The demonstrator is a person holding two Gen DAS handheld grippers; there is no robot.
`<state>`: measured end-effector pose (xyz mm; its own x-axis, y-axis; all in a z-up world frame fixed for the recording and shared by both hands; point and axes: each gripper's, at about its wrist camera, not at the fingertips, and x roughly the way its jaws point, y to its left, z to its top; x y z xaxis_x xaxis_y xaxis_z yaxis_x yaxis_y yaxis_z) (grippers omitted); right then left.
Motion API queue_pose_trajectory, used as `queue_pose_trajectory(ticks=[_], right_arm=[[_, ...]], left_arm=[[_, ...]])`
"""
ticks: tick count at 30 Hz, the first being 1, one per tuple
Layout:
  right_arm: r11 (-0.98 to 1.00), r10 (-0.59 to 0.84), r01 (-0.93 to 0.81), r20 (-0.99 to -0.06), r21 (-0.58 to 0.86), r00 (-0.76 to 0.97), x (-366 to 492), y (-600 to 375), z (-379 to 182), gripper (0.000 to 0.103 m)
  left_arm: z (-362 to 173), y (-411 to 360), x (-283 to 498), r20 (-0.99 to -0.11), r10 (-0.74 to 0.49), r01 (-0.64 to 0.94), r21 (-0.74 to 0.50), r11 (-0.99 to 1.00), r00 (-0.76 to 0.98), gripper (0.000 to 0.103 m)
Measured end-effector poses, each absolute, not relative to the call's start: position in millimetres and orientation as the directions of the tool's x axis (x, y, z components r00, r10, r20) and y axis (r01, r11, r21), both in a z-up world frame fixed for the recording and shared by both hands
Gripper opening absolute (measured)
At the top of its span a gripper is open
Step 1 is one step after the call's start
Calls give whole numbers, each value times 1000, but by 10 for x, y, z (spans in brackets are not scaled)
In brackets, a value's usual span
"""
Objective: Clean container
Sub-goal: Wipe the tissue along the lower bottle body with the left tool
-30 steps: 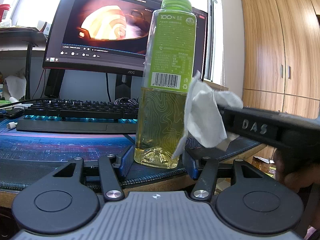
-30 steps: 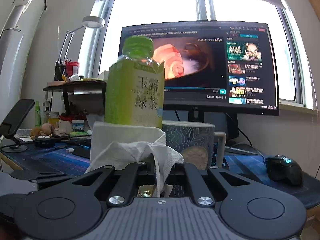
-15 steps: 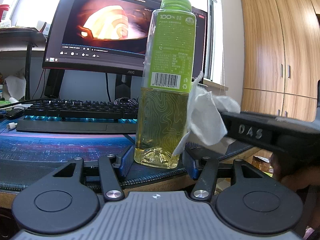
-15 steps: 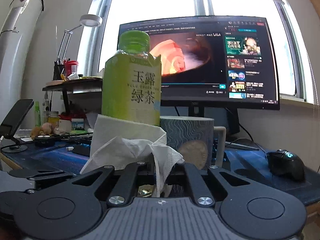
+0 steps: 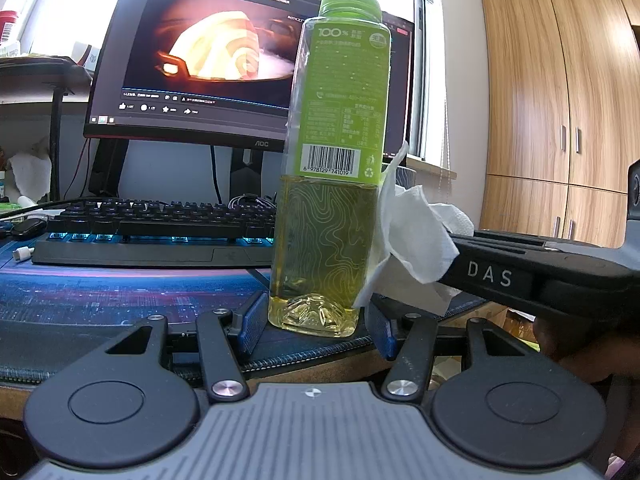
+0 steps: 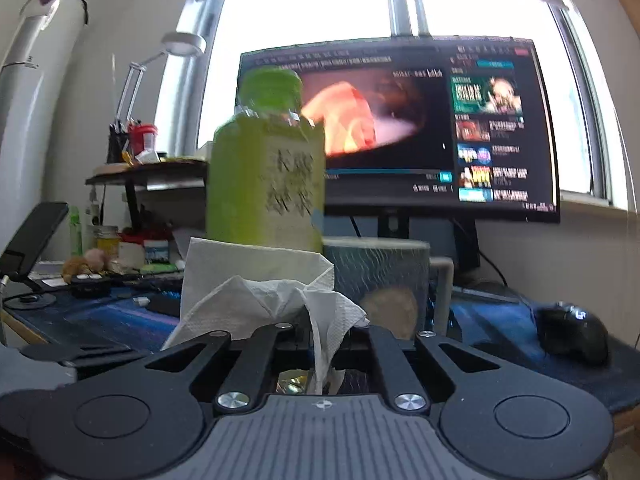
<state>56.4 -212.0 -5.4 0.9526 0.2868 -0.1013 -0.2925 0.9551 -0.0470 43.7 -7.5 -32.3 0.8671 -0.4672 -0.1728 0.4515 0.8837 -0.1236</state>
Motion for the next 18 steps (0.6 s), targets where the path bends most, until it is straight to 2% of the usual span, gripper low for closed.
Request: queue_pose_trajectory(ticks=[11, 18], right_arm=[[948, 304, -308, -60, -76, 951, 446, -2078, 45, 9], [951, 294, -301, -87, -71, 952, 501, -2092, -10, 9]], left_arm=[[-325, -78, 430, -170, -468, 452, -126, 883, 867, 58], [-330, -83, 423, -168, -469, 453, -129, 882, 867, 58]])
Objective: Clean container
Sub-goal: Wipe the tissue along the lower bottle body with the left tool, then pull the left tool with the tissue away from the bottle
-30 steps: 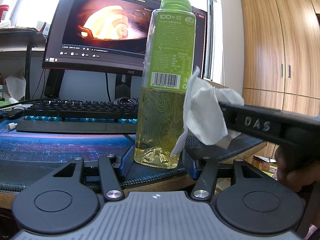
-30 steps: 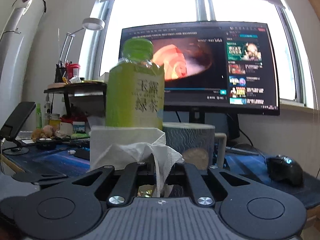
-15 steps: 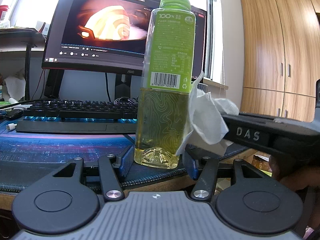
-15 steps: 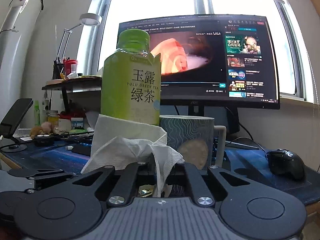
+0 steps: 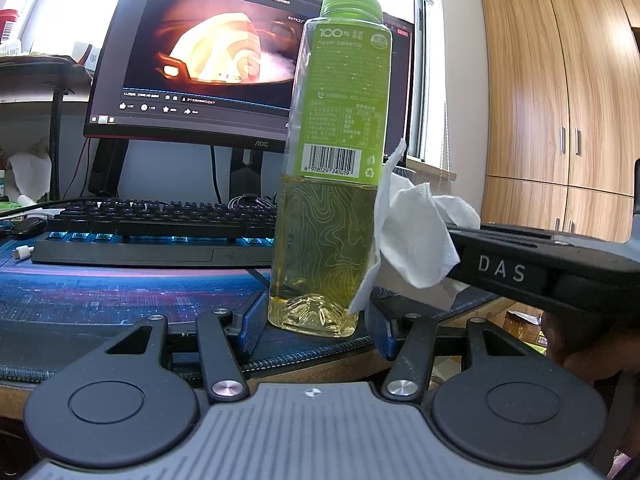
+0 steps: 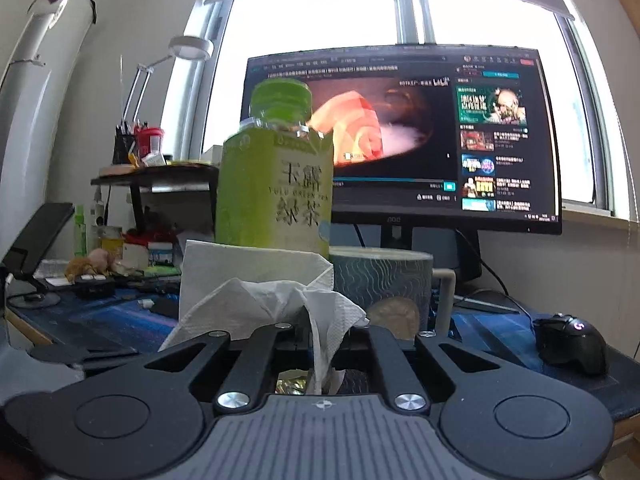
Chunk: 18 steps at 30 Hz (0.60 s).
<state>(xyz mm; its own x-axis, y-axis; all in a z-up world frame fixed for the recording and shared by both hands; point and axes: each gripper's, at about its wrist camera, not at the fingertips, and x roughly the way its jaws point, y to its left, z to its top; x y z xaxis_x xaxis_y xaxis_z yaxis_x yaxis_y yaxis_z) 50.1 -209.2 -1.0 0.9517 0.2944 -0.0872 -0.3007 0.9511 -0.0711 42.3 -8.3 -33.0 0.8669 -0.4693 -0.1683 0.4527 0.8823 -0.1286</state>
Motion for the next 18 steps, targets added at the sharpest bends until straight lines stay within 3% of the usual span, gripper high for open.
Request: queue_pose_trajectory(ticks=[18], right_arm=[[961, 269, -272, -57, -50, 962, 431, -2297, 28, 9]], left_arm=[[-292, -155, 357, -175, -440, 433, -79, 898, 881, 56]])
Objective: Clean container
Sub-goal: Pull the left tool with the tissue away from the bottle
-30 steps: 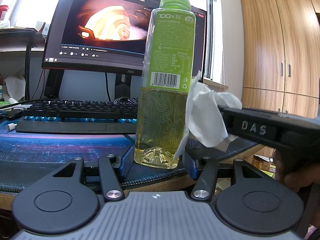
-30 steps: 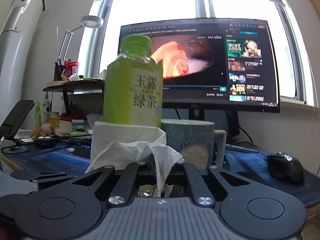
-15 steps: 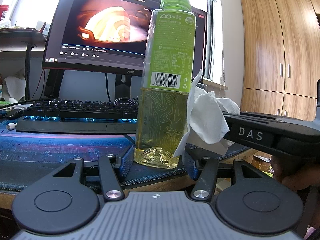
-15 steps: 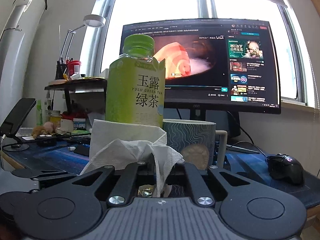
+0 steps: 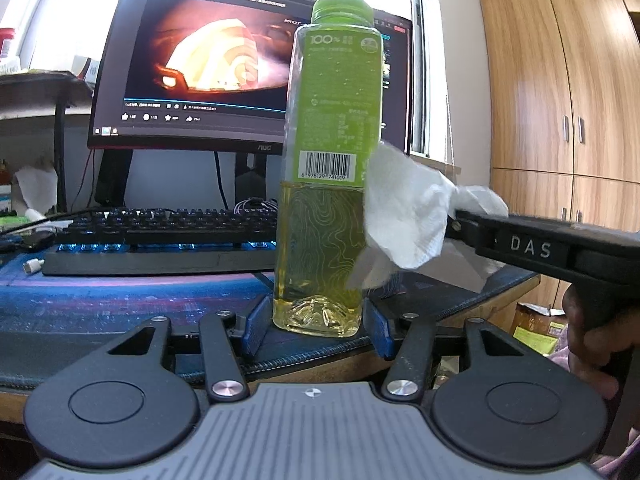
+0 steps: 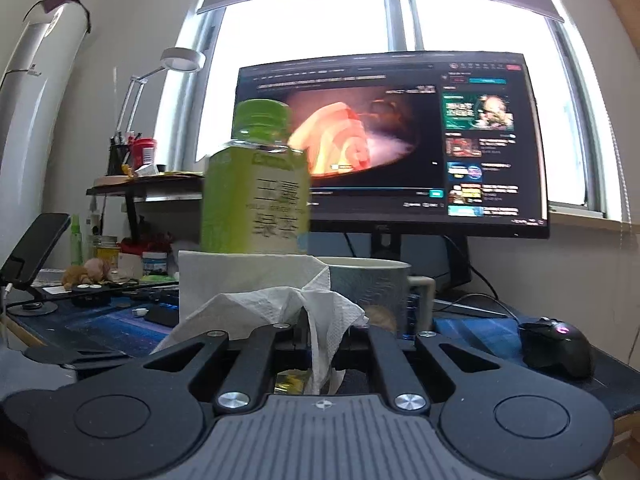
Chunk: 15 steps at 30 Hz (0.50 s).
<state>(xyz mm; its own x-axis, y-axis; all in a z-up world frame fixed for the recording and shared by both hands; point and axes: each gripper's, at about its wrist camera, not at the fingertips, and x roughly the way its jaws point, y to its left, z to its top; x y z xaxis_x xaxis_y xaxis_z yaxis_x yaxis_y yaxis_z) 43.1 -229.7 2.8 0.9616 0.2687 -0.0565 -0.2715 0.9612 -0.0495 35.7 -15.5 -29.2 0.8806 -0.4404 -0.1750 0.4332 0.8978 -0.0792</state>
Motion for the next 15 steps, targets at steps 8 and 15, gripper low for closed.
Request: queue_pose_trajectory(ticks=[8, 15], right_arm=[[992, 125, -121, -99, 47, 987, 535, -2835, -136, 9], [997, 27, -18, -116, 75, 993, 566, -3141, -181, 9]], left_arm=[[-248, -95, 302, -159, -452, 447, -66, 892, 878, 56], [-151, 137, 214, -98, -429, 422, -85, 903, 898, 56]])
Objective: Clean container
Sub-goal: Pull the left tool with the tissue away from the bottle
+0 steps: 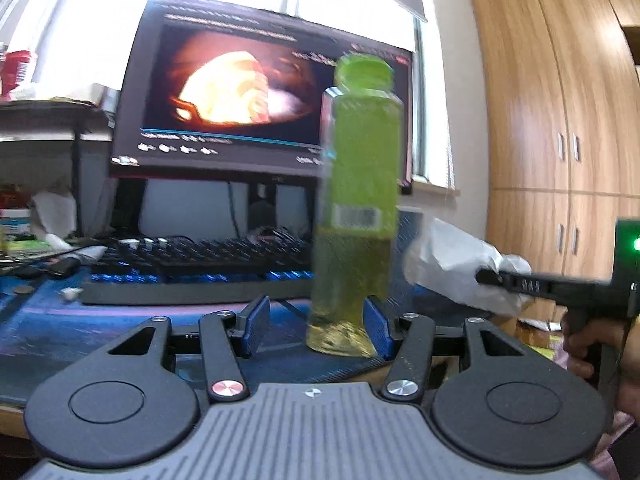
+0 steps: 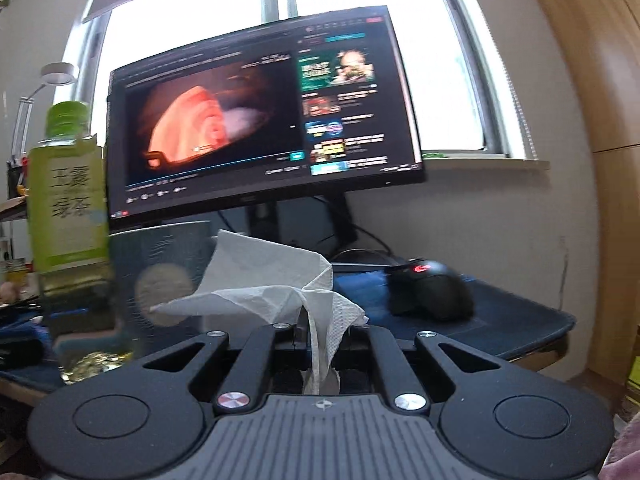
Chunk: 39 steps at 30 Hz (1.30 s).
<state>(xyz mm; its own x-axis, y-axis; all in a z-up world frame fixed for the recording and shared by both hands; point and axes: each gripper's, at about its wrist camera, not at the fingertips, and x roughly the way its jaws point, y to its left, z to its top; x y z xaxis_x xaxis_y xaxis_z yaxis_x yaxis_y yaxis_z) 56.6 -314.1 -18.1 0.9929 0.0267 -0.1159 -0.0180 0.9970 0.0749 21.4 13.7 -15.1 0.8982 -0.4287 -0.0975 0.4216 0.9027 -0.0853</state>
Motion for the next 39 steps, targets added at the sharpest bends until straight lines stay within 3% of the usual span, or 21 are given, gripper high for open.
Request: queue_pose_trajectory(ticks=[8, 10, 11, 13, 16, 18, 20, 23, 27, 39], right_arm=[[1000, 3, -5, -136, -13, 991, 655, -2973, -215, 9], [1000, 4, -5, -130, -15, 992, 659, -2938, -233, 17], [1000, 6, -7, -128, -9, 992, 655, -2930, -243, 26], [1000, 11, -12, -124, -6, 992, 656, -2904, -251, 29], [1000, 14, -16, -117, -17, 993, 649, -2868, -262, 40], [999, 19, -22, -111, -24, 994, 642, -2856, -274, 57], [999, 11, -15, -104, -39, 995, 635, -2843, -290, 65], [999, 7, -11, -104, -35, 995, 631, -2844, -295, 67], [999, 3, -7, -98, -37, 995, 623, -2842, -289, 70], [1000, -22, 22, -57, -8, 998, 540, -2927, -247, 78]], left_arm=[[-148, 440, 282, -81, -302, 283, -195, 939, 950, 54], [-171, 453, 314, -95, -297, 273, -206, 940, 950, 54], [-182, 447, 321, -101, -291, 266, -205, 942, 951, 54], [-198, 428, 335, -110, -279, 254, -199, 946, 954, 58], [-188, 392, 351, -115, -253, 230, -185, 955, 961, 65], [-192, 391, 337, -114, -235, 212, -183, 960, 965, 73], [-180, 384, 342, -125, -216, 191, -185, 964, 968, 80], [-178, 411, 354, -137, -199, 169, -206, 964, 970, 84], [-182, 460, 365, -135, -179, 145, -227, 963, 974, 98], [-151, 408, 377, -153, -187, 148, -238, 960, 970, 103]])
